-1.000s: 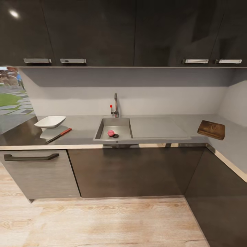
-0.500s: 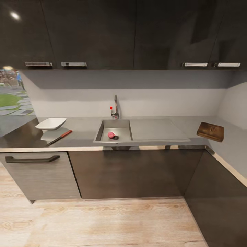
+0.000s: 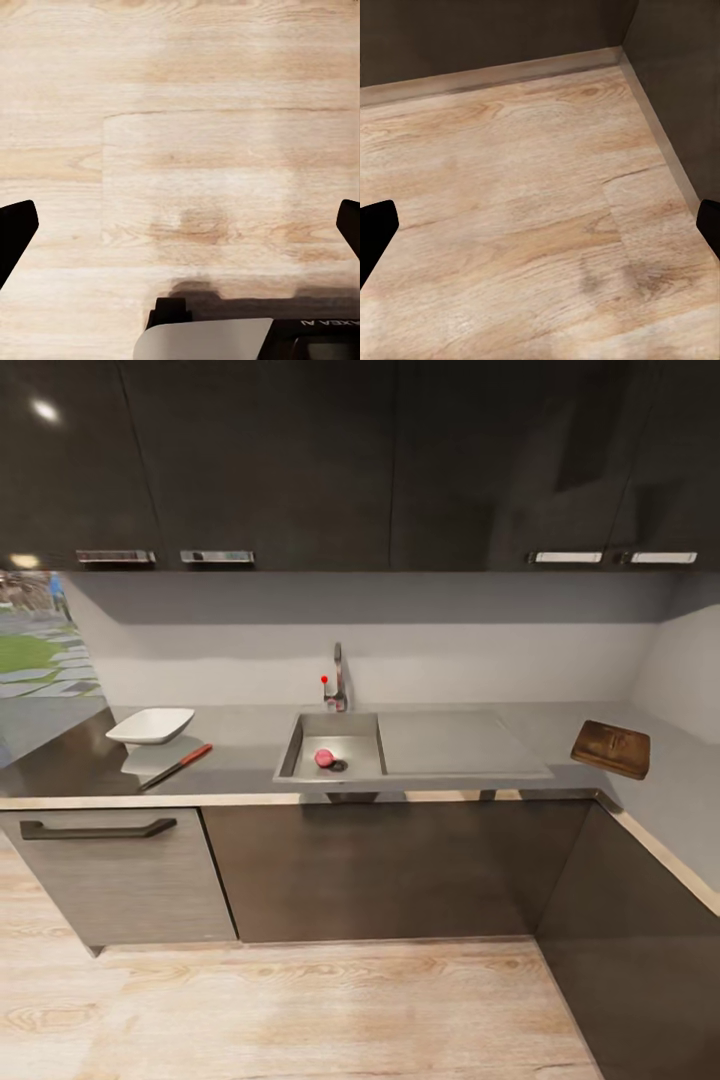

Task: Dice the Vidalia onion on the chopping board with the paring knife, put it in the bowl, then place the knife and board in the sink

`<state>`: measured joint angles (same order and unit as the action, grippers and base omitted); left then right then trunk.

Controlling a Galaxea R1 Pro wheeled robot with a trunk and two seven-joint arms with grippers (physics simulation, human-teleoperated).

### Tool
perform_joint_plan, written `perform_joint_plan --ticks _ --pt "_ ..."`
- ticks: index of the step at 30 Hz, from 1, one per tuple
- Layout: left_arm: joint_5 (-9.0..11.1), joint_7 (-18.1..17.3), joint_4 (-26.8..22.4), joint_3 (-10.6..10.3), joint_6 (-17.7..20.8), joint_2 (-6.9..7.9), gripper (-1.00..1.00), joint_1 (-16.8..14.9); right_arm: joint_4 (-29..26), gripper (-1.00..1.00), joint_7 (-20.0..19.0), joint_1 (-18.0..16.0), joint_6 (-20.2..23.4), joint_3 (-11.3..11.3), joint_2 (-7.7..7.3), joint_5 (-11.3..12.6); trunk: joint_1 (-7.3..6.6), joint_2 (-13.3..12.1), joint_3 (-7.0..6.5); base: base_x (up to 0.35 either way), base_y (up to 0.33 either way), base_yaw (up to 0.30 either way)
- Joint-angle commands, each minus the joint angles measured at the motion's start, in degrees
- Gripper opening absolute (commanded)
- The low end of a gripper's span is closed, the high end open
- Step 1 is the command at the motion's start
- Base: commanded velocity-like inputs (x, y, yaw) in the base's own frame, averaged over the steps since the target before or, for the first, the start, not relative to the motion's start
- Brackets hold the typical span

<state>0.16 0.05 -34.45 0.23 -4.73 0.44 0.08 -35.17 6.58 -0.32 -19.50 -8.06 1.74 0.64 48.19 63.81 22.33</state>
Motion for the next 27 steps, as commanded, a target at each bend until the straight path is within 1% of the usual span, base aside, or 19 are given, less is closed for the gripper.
perform_joint_plan --ticks 1,27 --pt "0.0 0.0 -0.1 0.0 -0.1 0.00 1.00 0.0 0.0 1.00 0.0 0.0 -0.2 -0.2 0.03 0.1 -0.22 -0.4 -0.14 0.000 0.000 0.000" --pt "0.0 0.0 -0.1 0.0 -0.1 0.00 1.00 0.0 0.1 1.00 -0.1 0.0 -0.2 0.0 0.10 0.1 -5.93 -10.8 -4.80 0.000 0.000 0.000"
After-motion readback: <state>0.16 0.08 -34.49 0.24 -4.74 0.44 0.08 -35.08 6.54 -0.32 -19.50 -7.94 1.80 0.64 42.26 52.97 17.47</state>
